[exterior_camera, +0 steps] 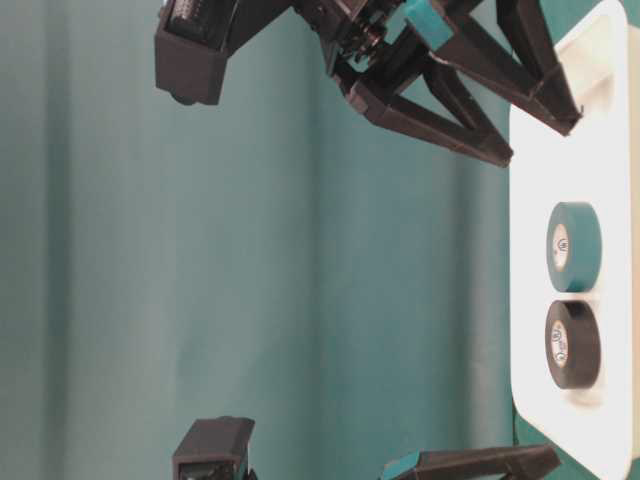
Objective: Put the tape alternately from left to right into the white case.
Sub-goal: 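Open the left gripper and pull it back out of the tray, then move the right gripper down over the yellow tape roll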
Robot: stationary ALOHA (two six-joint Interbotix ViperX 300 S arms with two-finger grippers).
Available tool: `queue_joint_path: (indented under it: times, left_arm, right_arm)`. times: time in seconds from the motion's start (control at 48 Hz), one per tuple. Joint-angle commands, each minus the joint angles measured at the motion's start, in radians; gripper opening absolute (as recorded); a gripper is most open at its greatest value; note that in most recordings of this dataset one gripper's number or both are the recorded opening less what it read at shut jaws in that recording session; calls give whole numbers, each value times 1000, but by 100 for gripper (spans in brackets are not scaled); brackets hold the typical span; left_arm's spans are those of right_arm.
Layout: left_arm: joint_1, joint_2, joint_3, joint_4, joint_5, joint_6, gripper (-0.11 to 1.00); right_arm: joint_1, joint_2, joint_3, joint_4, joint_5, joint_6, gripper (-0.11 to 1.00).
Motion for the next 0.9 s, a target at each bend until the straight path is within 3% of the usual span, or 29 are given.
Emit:
queue_joint_path:
  times: [0.0, 0.271, 0.541, 0.874]
  left_arm:
    - [-5, -21, -11, -3, -6, -2, 59]
    - [-5, -15, -11, -3, -12, -2, 59]
    - [-3, -12, -11, -3, -12, -2, 59]
    - [-5, -11, -8, -2, -12, -2, 59]
  right_arm:
    - [2, -8, -20, 0, -5, 0, 84]
    - [12, -8, -18, 0, -5, 0, 84]
    - [81, -9, -21, 8, -5, 8, 84]
    - [222, -8, -21, 12, -5, 127, 84]
